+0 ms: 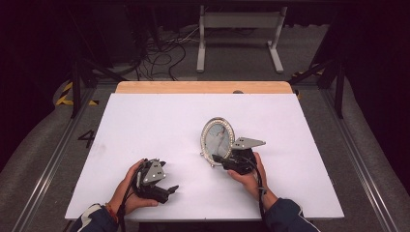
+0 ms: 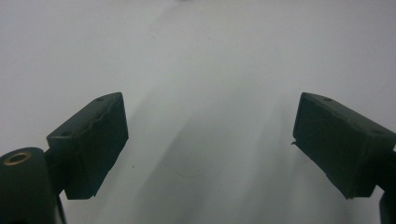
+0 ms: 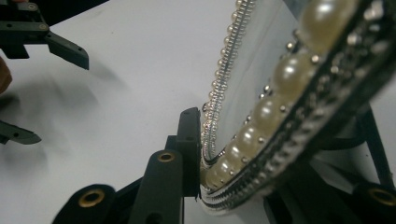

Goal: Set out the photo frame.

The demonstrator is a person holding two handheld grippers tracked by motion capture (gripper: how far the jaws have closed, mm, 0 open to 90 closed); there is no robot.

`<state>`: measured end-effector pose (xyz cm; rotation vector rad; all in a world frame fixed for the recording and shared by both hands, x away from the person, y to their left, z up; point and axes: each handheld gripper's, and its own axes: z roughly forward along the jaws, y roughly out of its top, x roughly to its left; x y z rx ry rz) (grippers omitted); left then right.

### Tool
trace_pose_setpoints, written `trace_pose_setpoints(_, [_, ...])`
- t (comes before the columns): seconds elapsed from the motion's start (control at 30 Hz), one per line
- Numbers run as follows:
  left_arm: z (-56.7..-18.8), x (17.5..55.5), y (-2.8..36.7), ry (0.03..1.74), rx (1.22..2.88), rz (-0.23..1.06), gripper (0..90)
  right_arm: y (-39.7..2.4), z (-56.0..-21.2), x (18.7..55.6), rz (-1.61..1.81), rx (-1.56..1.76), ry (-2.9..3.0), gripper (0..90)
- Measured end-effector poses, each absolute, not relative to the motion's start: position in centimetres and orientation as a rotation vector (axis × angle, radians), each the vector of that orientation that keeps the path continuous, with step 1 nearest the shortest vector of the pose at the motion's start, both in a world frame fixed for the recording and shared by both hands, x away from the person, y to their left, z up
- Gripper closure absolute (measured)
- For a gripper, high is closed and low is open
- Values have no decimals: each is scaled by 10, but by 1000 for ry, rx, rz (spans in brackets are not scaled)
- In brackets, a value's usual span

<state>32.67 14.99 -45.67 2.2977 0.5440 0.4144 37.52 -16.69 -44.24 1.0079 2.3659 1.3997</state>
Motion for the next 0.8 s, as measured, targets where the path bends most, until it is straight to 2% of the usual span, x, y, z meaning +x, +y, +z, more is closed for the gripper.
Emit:
trace_pose_setpoints(0.27, [-456,326,150,543,2297,409,109,-170,-442,377,1411,977,2411,763])
trace_pose_setpoints(0.37, [-456,326,150,542,2299,410,109,-167,-441,375,1394,967,2412,694])
trace_pose_setpoints(0.53, [-456,326,150,536,2306,411,108,-163,-444,373,1377,962,2408,636])
trace_pose_setpoints(0.8, [-457,326,150,531,2310,409,109,-157,-449,372,1378,960,2410,629])
